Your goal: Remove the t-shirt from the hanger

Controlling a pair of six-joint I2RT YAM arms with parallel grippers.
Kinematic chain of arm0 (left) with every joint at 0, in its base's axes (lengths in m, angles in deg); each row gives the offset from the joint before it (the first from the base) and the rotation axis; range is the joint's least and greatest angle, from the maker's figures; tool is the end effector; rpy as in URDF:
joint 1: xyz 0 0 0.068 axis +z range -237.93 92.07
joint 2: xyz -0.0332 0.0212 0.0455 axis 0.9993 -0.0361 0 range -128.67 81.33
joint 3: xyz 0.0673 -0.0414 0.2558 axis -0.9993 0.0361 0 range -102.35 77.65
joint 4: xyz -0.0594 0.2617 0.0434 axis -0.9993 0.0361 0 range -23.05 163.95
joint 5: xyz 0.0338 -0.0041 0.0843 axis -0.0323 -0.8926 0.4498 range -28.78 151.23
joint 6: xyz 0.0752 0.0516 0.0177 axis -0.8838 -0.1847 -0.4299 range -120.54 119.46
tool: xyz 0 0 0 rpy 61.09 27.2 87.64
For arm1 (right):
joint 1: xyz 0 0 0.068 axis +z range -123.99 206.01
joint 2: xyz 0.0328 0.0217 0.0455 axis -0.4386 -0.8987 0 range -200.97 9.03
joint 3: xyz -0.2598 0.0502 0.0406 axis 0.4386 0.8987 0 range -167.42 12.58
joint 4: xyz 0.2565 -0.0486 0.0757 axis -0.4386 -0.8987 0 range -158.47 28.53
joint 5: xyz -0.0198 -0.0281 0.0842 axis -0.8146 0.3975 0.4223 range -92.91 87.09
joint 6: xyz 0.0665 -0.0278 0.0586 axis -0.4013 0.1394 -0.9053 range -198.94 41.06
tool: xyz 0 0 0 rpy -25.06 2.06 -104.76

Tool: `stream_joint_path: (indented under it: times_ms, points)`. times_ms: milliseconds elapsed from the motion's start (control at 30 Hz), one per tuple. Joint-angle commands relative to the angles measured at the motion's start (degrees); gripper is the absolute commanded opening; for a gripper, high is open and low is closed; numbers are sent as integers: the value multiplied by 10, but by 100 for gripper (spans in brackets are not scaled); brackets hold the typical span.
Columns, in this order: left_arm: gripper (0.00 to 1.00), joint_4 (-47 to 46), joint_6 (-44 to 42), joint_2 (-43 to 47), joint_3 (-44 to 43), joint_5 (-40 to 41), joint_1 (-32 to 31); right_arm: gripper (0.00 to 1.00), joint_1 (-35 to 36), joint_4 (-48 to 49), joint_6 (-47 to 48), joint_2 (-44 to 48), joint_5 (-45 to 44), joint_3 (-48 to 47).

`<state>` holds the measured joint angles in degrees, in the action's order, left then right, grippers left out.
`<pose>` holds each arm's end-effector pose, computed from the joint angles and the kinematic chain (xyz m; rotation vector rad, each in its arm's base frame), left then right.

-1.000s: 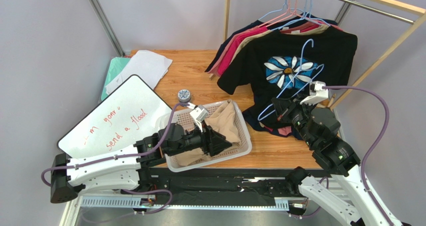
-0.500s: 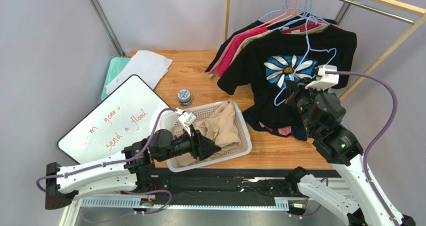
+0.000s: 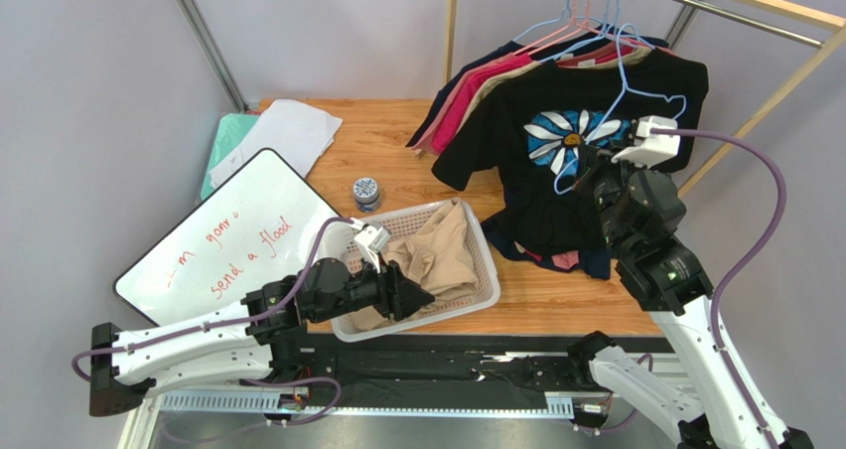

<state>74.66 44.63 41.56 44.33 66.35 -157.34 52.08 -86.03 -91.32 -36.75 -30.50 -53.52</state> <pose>0.0896 -0.2172 0.2714 0.3571 1.9999 -1.2816 0.2026 0.0558 0.4331 0.1713 1.6287 0.1181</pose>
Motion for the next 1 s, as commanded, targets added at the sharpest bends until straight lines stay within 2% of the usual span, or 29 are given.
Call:
stream_joint_path:
  times_ms: [0,233,367,500,800,967]
  points:
    - [61,9,6,-5,-29,11,-4,0,-2,4,-43,51,12,26]
    - [61,6,7,-31,-35,12,-4,0,-2,-23,-26,124,-29,67]
    - [61,6,3,-44,-41,10,-4,0,-2,-38,-22,136,-31,47]
    - [61,6,0,-52,-50,10,-4,0,-2,-48,-32,138,3,19]
    - [61,9,-3,-80,-64,8,-4,0,-5,42,69,55,-46,0]
    - [61,24,-5,-83,-73,10,-3,0,-9,130,112,27,-33,19]
